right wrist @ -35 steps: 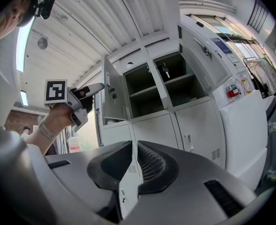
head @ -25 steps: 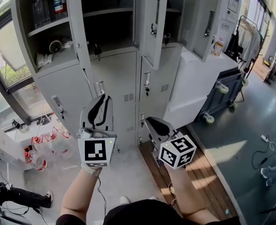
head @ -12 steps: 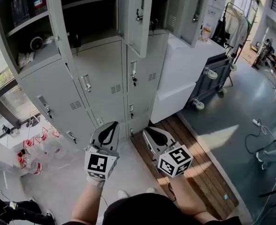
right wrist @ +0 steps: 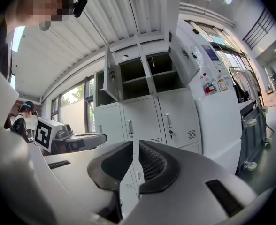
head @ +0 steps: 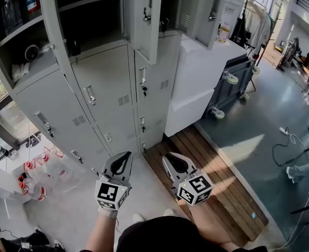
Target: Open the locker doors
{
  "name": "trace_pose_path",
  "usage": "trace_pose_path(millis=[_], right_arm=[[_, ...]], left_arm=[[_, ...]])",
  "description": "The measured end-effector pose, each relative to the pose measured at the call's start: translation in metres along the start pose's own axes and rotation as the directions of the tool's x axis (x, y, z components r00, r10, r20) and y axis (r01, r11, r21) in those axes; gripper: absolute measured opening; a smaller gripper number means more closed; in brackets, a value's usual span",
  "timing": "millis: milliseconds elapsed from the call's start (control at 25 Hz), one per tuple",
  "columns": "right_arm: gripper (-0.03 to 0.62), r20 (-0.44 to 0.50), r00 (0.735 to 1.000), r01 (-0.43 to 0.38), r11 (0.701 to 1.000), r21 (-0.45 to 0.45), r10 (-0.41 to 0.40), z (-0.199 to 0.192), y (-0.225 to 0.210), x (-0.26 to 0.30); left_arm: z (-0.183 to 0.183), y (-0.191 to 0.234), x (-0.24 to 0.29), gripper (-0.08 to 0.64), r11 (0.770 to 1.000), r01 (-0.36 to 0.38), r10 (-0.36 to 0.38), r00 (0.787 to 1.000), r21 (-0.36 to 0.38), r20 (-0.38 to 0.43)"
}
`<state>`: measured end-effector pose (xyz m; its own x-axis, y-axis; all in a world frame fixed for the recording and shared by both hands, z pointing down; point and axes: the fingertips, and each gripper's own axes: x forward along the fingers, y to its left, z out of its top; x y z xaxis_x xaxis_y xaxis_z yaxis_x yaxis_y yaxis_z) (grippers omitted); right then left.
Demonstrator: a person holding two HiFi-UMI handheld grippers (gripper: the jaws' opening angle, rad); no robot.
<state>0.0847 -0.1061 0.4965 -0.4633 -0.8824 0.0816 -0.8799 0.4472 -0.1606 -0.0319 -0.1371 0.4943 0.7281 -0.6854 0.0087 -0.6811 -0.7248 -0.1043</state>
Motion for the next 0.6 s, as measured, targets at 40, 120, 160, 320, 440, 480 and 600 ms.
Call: trace_pose_path(millis=[40,120,160,320,440,480,600], right_arm=[[0.052,-0.001,1.0,0.008,1.0,0.0,-0.008,-0.002,-0.001,0.0],[0.052,0.001,1.0,0.02,1.0,0.009,-0.02,-0.004,-0.003,-0.001],[0.052,0.003,1.0,0.023,1.0,0.014,-0.023,-0.004,-0.003,0.0],[0.052,0.013,1.0,0.026,0.999,0.019,-0.026,-0.003,0.0,0.001],[0.052,0.006,1.0,0.025,1.0,0.017,-0.025,-0.005,0.005,0.003],[0.052,0.005,1.0,0.027,0.999,0.019,-0.027,-0.006,0.006,0.004],[0.052,0.004,0.999,0.035,0.999,0.032,-0.035,-0.009,0.008,0.003]], left_arm=[[-0.003,-0.003,-0.001,0.018,1.0,0.011,-0.011,1.0,0.008,-0.006],[-0.008,-0.005,-0.002,0.018,1.0,0.019,-0.019,1.0,0.004,-0.02],[-0.01,-0.005,-0.003,0.018,1.0,0.019,-0.019,1.0,-0.001,-0.025],[-0.01,-0.003,-0.009,0.018,1.0,0.016,-0.015,1.0,0.006,-0.023],[-0.011,0.0,-0.013,0.018,1.0,0.017,-0.017,1.0,0.008,-0.019],[-0.012,0.001,-0.014,0.018,1.0,0.017,-0.017,1.0,0.004,-0.02],[-0.014,0.004,-0.018,0.018,1.0,0.014,-0.014,1.0,-0.005,-0.024]])
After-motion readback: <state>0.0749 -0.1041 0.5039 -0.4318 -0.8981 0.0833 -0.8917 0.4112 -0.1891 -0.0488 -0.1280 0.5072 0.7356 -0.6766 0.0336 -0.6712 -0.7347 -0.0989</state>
